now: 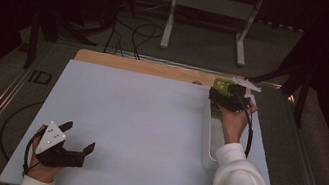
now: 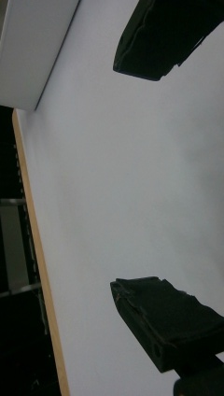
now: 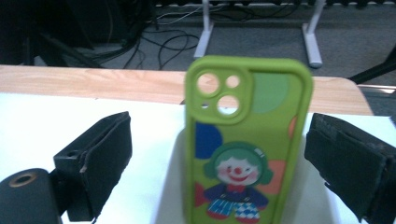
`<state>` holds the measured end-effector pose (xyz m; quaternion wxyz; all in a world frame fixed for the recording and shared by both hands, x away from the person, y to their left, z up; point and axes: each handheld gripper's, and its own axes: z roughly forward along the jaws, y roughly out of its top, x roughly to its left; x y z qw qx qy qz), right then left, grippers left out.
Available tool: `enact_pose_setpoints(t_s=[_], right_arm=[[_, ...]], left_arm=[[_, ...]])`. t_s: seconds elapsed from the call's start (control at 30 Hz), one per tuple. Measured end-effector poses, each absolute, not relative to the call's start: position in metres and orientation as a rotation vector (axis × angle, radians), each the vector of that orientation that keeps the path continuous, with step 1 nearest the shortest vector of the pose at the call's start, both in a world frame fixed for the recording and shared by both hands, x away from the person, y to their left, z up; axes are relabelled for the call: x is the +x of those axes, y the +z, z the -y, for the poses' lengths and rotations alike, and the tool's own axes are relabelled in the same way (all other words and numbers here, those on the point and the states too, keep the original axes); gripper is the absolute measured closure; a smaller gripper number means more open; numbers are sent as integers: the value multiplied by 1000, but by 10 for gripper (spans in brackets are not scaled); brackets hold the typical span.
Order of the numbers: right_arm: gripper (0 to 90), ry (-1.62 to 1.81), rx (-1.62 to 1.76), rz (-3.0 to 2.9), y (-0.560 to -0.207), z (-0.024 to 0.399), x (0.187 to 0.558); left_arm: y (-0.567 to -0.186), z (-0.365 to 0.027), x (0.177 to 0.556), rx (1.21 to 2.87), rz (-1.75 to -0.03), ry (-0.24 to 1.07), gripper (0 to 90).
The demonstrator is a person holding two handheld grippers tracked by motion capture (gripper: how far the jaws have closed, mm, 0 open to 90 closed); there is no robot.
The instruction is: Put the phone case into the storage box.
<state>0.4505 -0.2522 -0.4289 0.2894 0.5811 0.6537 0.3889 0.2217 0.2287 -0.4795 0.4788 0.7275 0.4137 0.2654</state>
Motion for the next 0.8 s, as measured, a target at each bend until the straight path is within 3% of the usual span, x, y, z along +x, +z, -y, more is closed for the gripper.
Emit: enact_pose_setpoints(t_s=[0.8], right_arm=[[74,1143,1425,-1896,-421,241,410]], left_arm=[[-479,-228,222,1773,-1012,648,1]])
